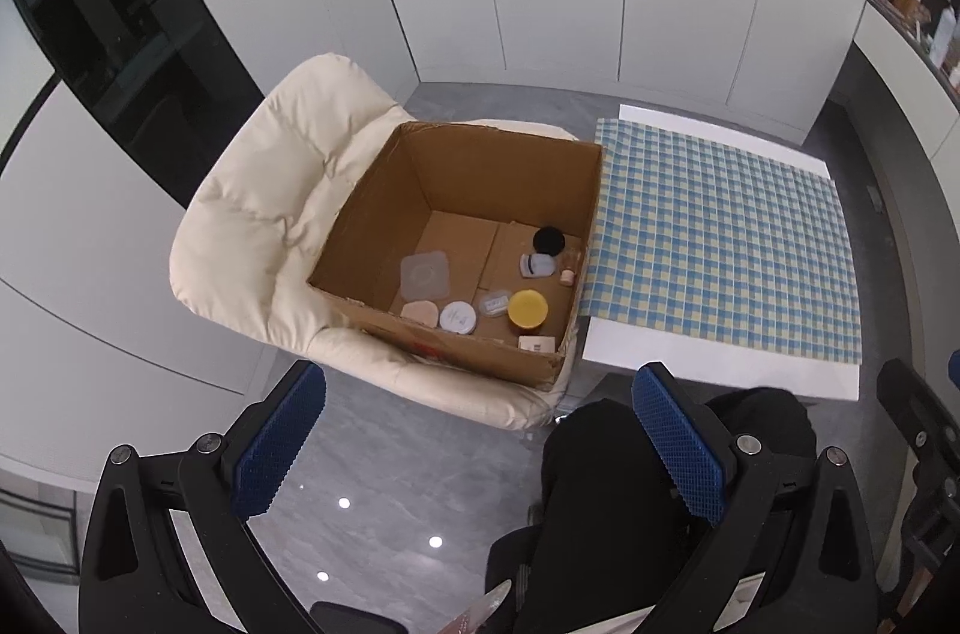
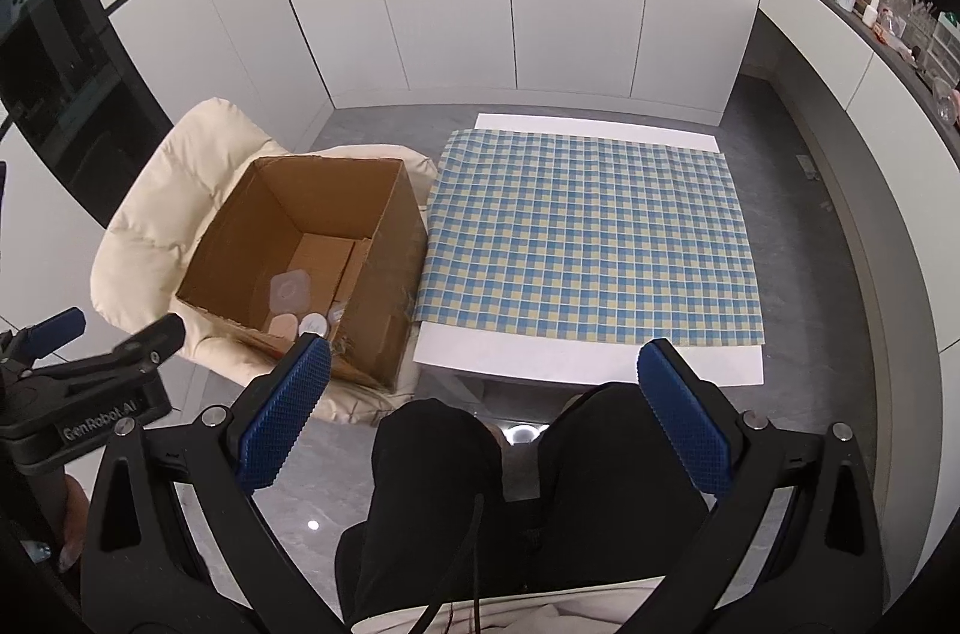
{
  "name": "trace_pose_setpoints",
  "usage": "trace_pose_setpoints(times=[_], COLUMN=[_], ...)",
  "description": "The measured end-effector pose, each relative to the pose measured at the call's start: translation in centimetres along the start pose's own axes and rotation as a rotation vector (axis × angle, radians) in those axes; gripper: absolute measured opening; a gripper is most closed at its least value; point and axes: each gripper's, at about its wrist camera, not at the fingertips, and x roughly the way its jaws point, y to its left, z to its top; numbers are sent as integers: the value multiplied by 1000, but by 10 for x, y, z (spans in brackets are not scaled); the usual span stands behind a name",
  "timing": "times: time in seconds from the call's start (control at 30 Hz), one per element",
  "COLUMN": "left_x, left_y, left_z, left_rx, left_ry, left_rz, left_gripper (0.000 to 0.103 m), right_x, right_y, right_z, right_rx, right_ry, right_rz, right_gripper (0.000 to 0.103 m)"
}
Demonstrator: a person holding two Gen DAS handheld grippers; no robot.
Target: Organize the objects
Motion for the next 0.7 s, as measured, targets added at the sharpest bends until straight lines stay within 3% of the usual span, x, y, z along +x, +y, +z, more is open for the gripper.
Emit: trace_pose_setpoints(times=[0.7], left_x=[-3], left_y=[-15], left_z=[-7], left_rx=[49], left_ry=[-4], left_rz=[-3], left_gripper=[102], right_x=[10], right_y=[0], right_z=[-7], right_rx=[5], right_ry=[33], right_rz=[-33], right_gripper=[103])
